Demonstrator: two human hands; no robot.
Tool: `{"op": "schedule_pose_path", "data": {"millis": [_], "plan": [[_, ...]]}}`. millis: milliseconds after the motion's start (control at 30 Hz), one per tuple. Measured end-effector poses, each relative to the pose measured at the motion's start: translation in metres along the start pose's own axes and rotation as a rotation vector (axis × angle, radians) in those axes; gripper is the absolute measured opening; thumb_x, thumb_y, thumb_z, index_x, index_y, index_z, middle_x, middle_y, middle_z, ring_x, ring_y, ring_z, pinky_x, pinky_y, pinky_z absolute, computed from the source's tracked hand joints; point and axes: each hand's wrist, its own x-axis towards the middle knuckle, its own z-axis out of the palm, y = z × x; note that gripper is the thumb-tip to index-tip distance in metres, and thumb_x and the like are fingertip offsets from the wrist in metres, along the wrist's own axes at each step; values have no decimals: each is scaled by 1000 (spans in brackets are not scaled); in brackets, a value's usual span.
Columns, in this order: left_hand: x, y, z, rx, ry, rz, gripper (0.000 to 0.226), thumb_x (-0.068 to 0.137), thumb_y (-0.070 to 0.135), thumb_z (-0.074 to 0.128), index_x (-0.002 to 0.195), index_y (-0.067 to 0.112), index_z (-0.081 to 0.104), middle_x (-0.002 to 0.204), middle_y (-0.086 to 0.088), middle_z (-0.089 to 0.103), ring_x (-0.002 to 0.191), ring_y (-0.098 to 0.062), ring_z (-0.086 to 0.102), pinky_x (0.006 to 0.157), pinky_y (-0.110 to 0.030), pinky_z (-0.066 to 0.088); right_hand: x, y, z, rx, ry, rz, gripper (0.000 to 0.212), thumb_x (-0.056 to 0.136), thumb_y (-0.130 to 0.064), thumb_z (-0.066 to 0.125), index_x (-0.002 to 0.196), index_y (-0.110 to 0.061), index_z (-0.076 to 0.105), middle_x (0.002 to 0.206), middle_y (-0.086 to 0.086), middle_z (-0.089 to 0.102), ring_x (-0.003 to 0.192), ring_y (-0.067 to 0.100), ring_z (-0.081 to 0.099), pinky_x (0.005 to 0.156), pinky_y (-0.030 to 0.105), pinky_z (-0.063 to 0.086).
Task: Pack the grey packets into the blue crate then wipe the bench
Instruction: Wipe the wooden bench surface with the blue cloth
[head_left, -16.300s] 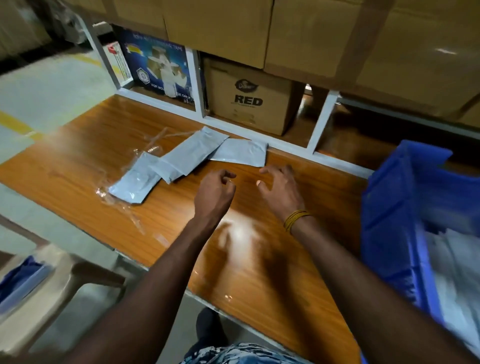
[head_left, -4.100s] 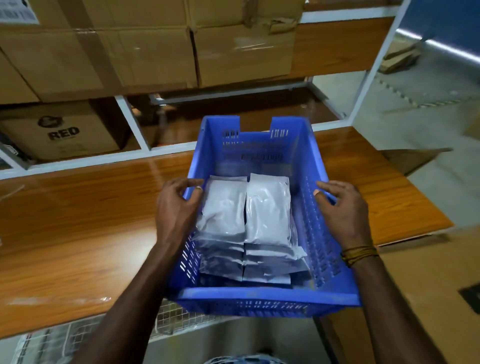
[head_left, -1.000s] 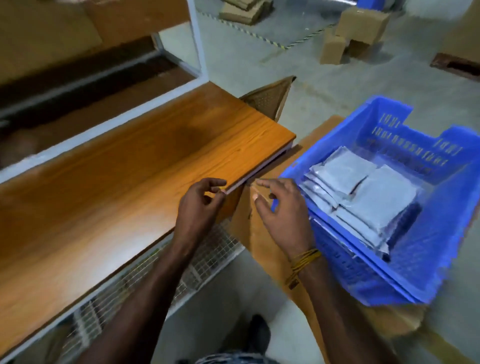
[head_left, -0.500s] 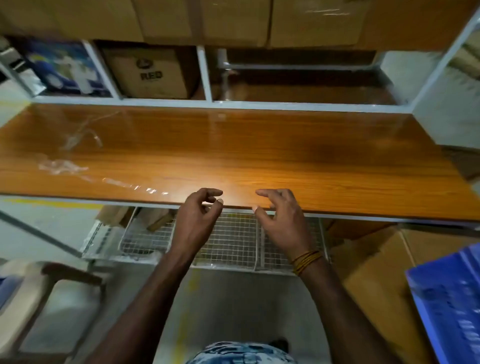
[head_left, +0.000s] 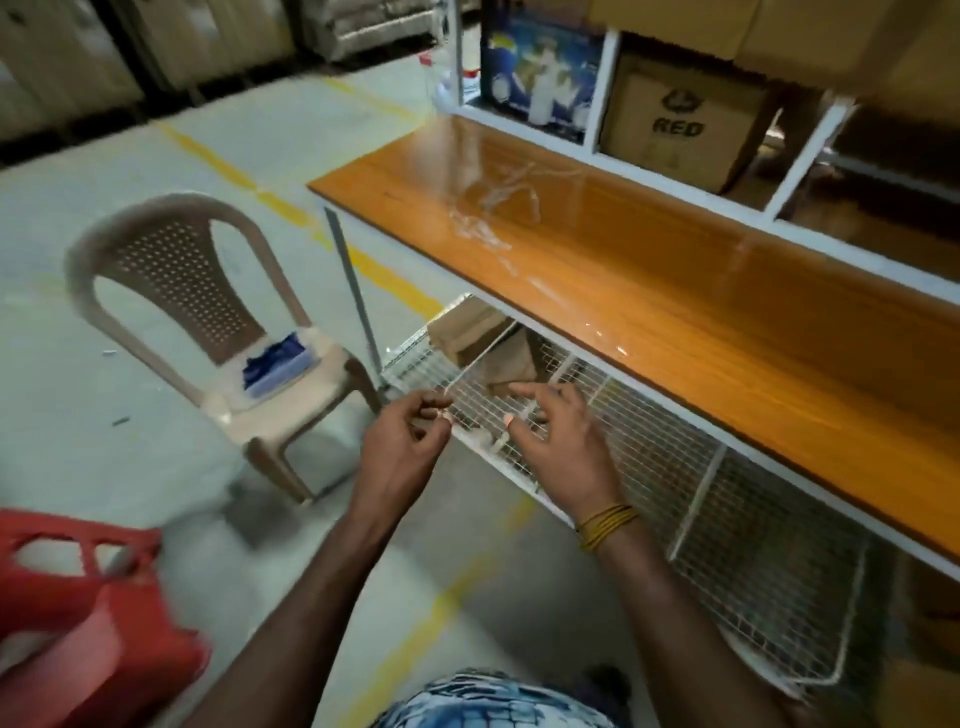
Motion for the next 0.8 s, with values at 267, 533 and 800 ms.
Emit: {"op": "schedule_pose_path", "data": {"millis": [267,533,800], "plan": [[15,-57,-68,-46,242,-118,12,88,21,65,97,28,70,88,13,70,70,0,59,68,-26,49,47,-62,91,27,-217,-170,34,92,-36,61,125,-33,60,121,-4,50,108,16,59,89,36,53],[77,-105,-94,21,375,-272,18,89,17,65,106,21,70,100,7,68,73,-4,59,66,-16,45,140,-80,168,36,-403,-275,34,90,-32,62,124,-28,62,124,-3,51,110,13,56,95,30,49],[185,-120,-102,91,486,-397,21,86,12,63,104,22,71,88,6,63,75,0,56,65,-15,42,252,-82,216,24,-524,-365,33,88,-30,61,120,-27,64,118,-4,55,113,17,55,98,38,48]]}}
